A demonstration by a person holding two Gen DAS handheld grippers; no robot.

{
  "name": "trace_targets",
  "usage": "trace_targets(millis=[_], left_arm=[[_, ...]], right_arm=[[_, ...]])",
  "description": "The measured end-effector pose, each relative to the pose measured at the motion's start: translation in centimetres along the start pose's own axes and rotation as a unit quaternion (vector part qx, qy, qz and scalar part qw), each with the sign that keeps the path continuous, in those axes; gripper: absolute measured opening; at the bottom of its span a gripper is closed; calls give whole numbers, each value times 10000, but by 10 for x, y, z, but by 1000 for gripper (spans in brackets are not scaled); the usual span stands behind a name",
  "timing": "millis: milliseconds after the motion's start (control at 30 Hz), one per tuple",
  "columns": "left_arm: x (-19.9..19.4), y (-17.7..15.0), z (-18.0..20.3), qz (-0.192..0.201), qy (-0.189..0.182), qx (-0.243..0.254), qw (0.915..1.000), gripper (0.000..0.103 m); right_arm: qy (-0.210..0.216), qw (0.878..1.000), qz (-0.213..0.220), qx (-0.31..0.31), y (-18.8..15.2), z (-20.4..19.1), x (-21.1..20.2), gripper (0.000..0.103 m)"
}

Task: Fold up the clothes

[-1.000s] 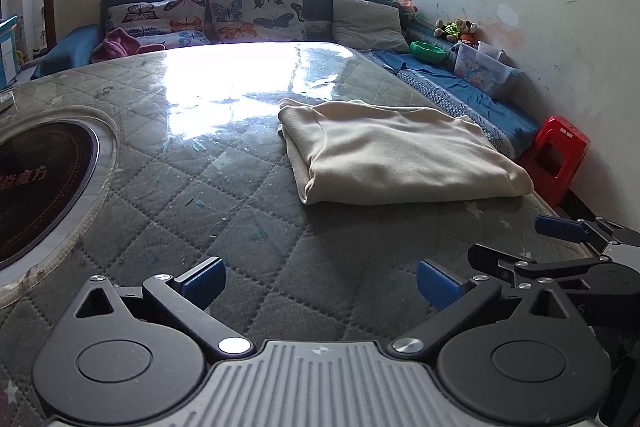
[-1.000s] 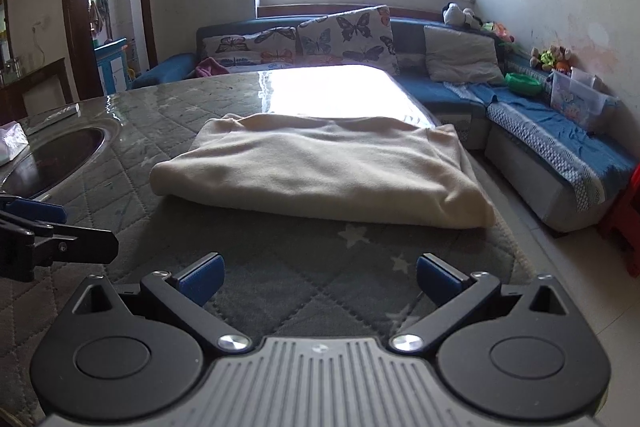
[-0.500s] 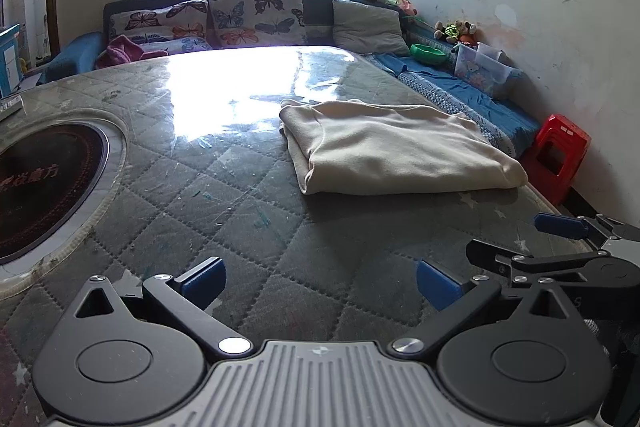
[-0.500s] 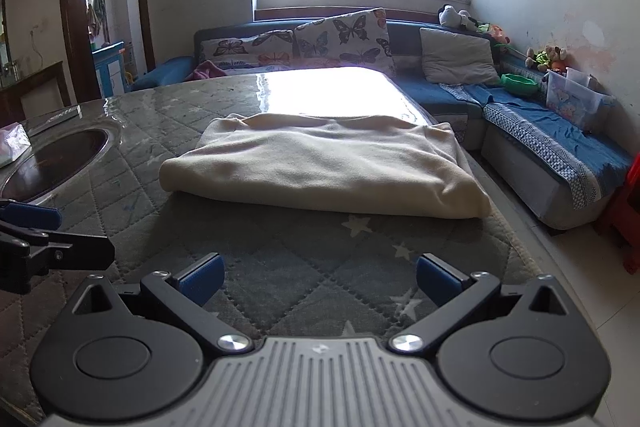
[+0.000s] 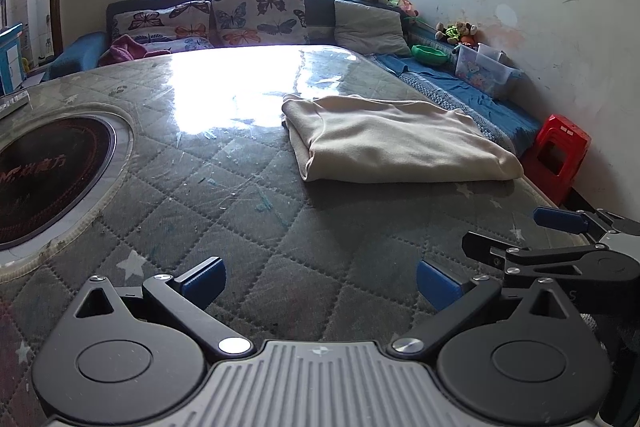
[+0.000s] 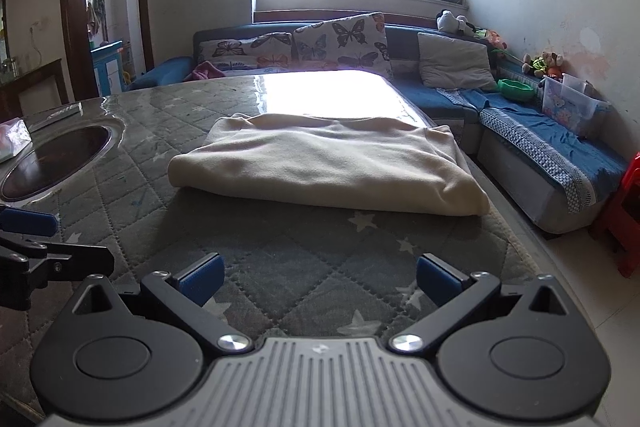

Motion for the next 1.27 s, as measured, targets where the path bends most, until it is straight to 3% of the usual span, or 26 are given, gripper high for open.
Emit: trace_targets(millis=[1267], left_arm=[[-12, -6, 11, 71, 68, 63, 9999, 103]], right_arm=[[42, 9999, 73, 73, -7, 0, -15, 103]])
Point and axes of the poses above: each gripper's, at about its wrist camera, not at the fingertips, and x roughly the way its jaws point, z to its right, y to its top, the point moved 9 cm from there along x, roughly the way its jaws point
